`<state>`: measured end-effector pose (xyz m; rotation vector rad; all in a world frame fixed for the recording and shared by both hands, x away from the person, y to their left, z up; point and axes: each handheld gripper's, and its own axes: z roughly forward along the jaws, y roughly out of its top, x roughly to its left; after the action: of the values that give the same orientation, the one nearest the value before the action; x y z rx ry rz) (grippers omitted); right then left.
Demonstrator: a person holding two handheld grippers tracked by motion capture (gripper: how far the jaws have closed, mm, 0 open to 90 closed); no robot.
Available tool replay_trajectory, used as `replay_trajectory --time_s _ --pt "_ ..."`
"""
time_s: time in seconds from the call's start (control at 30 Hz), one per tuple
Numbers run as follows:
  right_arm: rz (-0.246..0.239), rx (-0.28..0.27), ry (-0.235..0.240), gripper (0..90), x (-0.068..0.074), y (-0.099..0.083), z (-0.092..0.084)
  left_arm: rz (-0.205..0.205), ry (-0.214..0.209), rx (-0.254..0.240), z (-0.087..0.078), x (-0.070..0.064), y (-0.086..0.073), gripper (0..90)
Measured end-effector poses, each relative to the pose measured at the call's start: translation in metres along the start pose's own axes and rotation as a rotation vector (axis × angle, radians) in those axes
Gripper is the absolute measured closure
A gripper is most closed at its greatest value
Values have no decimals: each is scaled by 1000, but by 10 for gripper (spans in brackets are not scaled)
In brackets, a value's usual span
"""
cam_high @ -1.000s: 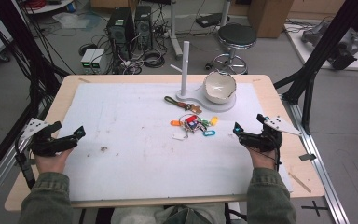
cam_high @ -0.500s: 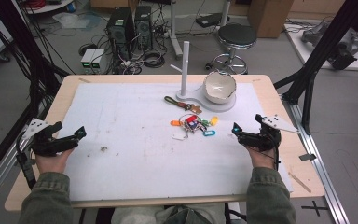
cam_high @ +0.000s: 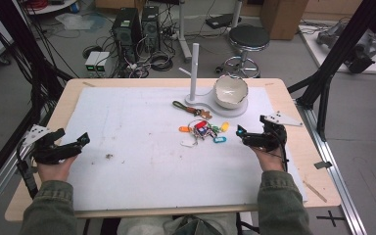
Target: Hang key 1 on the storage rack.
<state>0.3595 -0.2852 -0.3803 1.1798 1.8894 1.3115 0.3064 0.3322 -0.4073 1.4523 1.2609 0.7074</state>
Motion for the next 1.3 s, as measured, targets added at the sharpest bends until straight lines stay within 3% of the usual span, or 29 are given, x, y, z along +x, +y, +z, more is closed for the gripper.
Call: replay_trajectory --time_s 0.2,0.53,0.83,1.3 --pt "-14 29 6 8 5 10 13 3 5 4 0 0 0 17" --pt "-31 113 72 9 14 23 39 6 0 6 1 -1 0 17" --pt "-36 132 101 9 19 29 53 7 -2 10 2 -1 -1 17" --pt "-102 182 158 9 35 50 84 7 0 7 3 0 -1 17"
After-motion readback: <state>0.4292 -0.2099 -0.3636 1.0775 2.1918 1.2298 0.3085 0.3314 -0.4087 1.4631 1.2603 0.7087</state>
